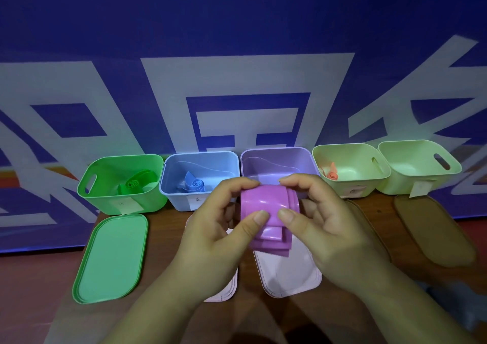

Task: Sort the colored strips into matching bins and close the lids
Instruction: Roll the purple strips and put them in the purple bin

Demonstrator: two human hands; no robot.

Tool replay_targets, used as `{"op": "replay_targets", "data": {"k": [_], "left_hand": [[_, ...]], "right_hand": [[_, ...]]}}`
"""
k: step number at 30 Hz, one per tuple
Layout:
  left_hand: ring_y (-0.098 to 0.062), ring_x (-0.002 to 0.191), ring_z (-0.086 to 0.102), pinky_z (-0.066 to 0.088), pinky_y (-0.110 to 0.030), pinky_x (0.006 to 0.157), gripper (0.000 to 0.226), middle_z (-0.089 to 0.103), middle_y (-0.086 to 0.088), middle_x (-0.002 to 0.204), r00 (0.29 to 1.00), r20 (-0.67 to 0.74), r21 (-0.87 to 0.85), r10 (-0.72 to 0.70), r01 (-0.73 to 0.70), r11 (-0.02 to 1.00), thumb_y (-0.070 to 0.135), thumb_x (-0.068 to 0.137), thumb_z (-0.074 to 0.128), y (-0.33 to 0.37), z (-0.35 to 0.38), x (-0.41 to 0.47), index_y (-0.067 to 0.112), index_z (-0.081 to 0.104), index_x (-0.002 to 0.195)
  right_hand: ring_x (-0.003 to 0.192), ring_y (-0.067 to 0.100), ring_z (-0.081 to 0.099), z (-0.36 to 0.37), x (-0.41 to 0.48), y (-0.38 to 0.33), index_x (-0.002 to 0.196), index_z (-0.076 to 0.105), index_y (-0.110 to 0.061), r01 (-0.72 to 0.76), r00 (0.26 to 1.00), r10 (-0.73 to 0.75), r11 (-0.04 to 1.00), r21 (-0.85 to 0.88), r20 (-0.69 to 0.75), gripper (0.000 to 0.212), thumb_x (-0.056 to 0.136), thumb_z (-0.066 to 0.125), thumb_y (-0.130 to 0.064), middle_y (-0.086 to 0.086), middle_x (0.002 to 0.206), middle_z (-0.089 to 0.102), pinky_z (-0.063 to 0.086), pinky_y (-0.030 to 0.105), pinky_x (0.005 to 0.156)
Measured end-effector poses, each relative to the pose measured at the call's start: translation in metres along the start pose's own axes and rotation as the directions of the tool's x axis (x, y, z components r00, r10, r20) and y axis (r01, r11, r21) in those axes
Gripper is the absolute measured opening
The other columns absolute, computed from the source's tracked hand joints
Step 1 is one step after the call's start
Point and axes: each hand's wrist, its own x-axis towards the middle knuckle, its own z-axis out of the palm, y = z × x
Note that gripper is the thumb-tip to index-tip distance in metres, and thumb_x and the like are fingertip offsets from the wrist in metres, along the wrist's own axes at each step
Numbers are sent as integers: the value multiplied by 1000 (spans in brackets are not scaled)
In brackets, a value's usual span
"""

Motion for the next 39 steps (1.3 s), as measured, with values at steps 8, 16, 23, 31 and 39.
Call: {"op": "replay_targets", "data": {"k": [8, 16, 23, 31, 39], "left_hand": [[-15, 89, 69, 55, -23, 73, 30, 72, 3, 103, 1000, -14, -113, -28, 26, 993, 12, 86, 68, 5, 8, 1, 21, 64, 114], [-18, 110, 64, 54, -31, 88, 35, 65, 5, 122, 998, 62, 157, 11, -21, 987, 36, 94, 63, 4, 3, 3, 35, 57, 128], [-15, 133, 49, 43, -19, 101, 30, 57, 10, 136, 976, 36, 263, 215, -217, 940, 32, 88, 64, -1, 0, 2, 38, 67, 117], [-25, 129, 53, 51, -36, 98, 39, 56, 11, 133, 982, 93, 117, 166, -176, 977, 28, 77, 76, -3, -2, 4, 38, 71, 114], [-23, 112, 63, 54, -26, 88, 38, 64, 6, 117, 984, 27, 154, 179, -181, 971, 27, 74, 78, -3, -1, 7, 35, 72, 111]], "right_hand": [[98, 20, 69, 0, 1, 3, 111, 67, -26, 26, 999, -26, 1000, 17, -25, 32, 82, 69, -14, -2, 107, 71, 57, 26, 76], [92, 21, 70, -1, 3, 0, 102, 70, -25, -9, 996, 13, 999, 51, -87, 25, 79, 79, -20, 2, 101, 73, 56, 23, 71], [84, 16, 71, -1, 5, 1, 101, 70, -19, -42, 991, 52, 996, 78, -125, 21, 81, 75, -24, 4, 96, 73, 57, 25, 71], [79, 20, 68, -1, 10, 6, 95, 73, -25, -128, 974, 150, 982, 138, -167, 14, 82, 71, -31, 3, 86, 71, 57, 32, 65], [82, 5, 69, 0, 7, -2, 100, 71, -20, -71, 982, 76, 997, 36, -175, 31, 76, 64, -37, -4, 92, 74, 53, 18, 72]]}}
